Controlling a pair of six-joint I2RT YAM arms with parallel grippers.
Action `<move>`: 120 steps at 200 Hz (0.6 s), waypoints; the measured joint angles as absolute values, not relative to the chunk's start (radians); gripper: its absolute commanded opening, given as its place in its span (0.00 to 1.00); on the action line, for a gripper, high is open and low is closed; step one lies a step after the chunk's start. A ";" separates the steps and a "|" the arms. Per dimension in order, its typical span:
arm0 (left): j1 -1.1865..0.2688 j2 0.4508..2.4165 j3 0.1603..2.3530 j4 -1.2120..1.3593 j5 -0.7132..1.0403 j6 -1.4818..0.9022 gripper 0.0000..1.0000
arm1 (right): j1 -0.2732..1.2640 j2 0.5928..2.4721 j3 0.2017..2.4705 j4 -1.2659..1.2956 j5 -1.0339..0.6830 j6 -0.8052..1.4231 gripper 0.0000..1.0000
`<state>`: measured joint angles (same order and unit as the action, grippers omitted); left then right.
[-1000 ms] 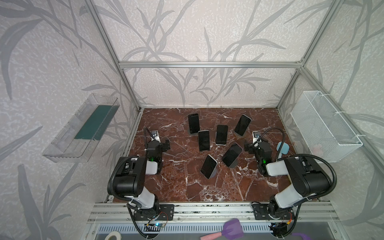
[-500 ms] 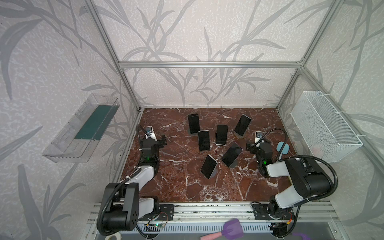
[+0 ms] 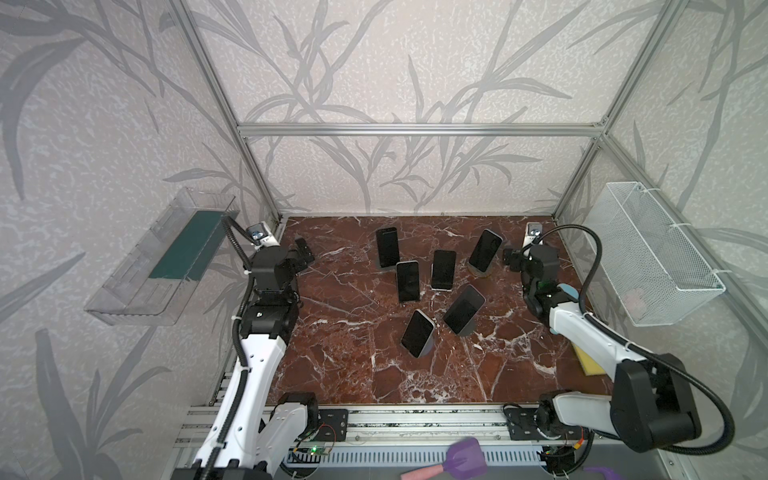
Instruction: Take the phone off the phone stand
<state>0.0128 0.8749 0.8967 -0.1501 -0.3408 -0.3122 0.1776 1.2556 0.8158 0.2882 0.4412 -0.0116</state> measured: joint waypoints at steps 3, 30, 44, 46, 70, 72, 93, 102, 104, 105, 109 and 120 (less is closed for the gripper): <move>0.016 0.863 0.897 -0.160 -0.340 -0.321 0.99 | 0.178 1.243 0.837 0.256 0.448 -0.002 0.99; 0.036 0.786 0.896 -0.203 -0.297 -0.401 0.99 | 0.173 1.118 0.878 0.122 0.489 0.124 0.99; 0.040 0.766 0.896 -0.220 -0.249 -0.427 0.99 | 0.135 1.037 0.824 0.085 0.439 0.234 0.99; 0.040 0.764 0.896 -0.223 -0.236 -0.431 0.99 | 0.128 1.029 0.818 0.081 0.427 0.245 0.99; 0.040 0.763 0.904 -0.282 -0.112 -0.459 0.93 | 0.055 0.943 0.760 0.009 0.311 0.360 0.94; 0.040 0.763 0.904 -0.285 -0.096 -0.461 0.93 | 0.053 0.936 0.759 0.000 0.300 0.361 0.94; 0.040 0.748 0.885 -0.320 0.022 -0.477 0.92 | 0.054 0.871 0.759 -0.074 0.216 0.375 0.86; 0.039 0.725 0.861 -0.333 0.062 -0.488 0.92 | 0.055 0.837 0.759 -0.108 0.181 0.373 0.86; 0.039 0.721 0.857 -0.337 0.076 -0.491 0.92 | 0.055 0.827 0.759 -0.117 0.173 0.373 0.86; 0.039 0.715 0.852 -0.339 0.081 -0.492 0.92 | 0.055 0.824 0.759 -0.120 0.171 0.372 0.86; 0.038 0.704 0.843 -0.346 0.101 -0.494 0.92 | 0.055 0.810 0.759 -0.132 0.159 0.372 0.86; 0.028 0.679 0.824 -0.373 0.144 -0.497 0.92 | 0.055 0.772 0.759 -0.161 0.125 0.371 0.86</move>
